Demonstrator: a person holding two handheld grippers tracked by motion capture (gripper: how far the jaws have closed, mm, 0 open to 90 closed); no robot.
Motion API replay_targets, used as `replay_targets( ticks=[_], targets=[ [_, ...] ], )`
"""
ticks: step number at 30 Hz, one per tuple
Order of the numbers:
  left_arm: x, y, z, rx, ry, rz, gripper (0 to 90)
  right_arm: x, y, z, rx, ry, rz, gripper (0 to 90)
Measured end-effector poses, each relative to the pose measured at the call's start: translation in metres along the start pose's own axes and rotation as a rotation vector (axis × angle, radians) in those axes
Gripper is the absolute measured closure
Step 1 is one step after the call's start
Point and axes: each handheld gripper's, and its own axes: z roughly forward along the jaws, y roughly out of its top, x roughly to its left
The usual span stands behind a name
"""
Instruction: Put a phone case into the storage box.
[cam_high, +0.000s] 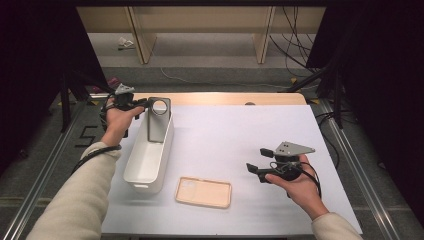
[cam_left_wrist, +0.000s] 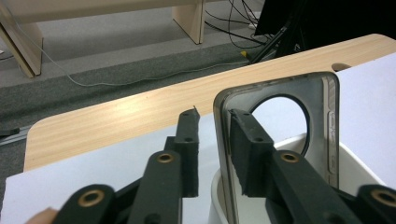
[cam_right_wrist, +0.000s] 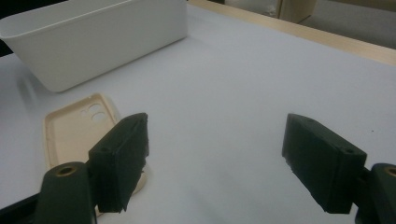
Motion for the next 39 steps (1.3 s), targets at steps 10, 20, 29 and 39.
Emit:
replay_targets(
  ticks=[10,20,29,39],
  targets=[
    [0.004,-0.004,-0.022,-0.005,0.01,-0.053,46.0,0.001,0.0,0.001,0.001,0.003,-0.004,23.6],
    [-0.003,-0.014,-0.069,0.008,0.016,-0.057,7.5,0.002,0.0,0.002,0.005,0.003,-0.006,23.1],
    [-0.035,-0.031,-0.1,0.013,-0.042,0.001,0.0,0.002,0.0,0.002,0.004,0.006,-0.001,23.2],
    [-0.078,-0.06,-0.127,-0.062,-0.112,0.043,0.0,0.003,0.001,0.002,0.004,0.006,-0.003,23.2]
  ],
)
